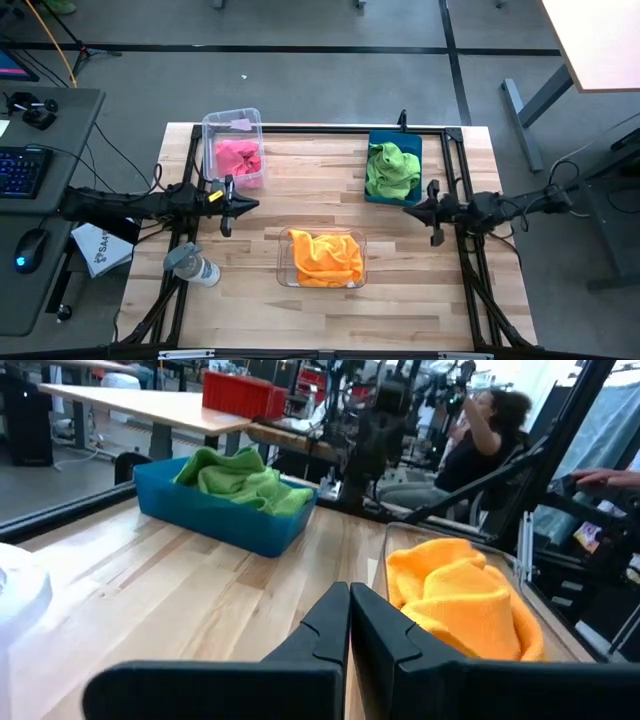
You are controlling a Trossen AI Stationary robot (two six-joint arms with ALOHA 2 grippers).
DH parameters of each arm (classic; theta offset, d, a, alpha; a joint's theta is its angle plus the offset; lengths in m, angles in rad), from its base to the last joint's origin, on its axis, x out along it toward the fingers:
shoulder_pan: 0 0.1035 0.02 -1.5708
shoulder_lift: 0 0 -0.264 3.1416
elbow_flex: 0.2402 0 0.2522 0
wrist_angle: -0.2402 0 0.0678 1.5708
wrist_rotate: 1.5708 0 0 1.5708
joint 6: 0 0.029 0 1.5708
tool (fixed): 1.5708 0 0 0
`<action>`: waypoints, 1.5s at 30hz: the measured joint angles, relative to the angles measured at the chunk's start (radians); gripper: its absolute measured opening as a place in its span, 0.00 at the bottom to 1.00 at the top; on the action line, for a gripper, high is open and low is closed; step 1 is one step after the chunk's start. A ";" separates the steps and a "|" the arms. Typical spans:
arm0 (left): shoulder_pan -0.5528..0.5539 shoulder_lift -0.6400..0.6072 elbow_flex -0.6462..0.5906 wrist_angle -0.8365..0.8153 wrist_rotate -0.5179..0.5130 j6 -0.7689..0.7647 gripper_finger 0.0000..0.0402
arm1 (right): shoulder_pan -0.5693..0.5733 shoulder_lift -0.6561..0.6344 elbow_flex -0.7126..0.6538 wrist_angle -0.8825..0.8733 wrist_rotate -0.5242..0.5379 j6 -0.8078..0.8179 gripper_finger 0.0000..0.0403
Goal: Sort microfiber towel by color & place in baskets
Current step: Return to Home Position
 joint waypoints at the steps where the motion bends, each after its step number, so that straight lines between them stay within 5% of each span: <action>1: 0.000 -0.013 0.000 -0.010 0.000 0.000 0.00 | 0.000 -0.024 0.000 0.006 0.000 0.000 0.00; 14: 0.056 -0.265 0.000 -0.176 0.025 0.000 0.00 | -0.001 -0.023 0.000 0.063 0.003 0.000 0.00; 45: 0.060 -0.260 0.000 -0.178 0.018 0.000 0.00 | -0.003 -0.016 0.000 0.049 0.000 0.000 0.00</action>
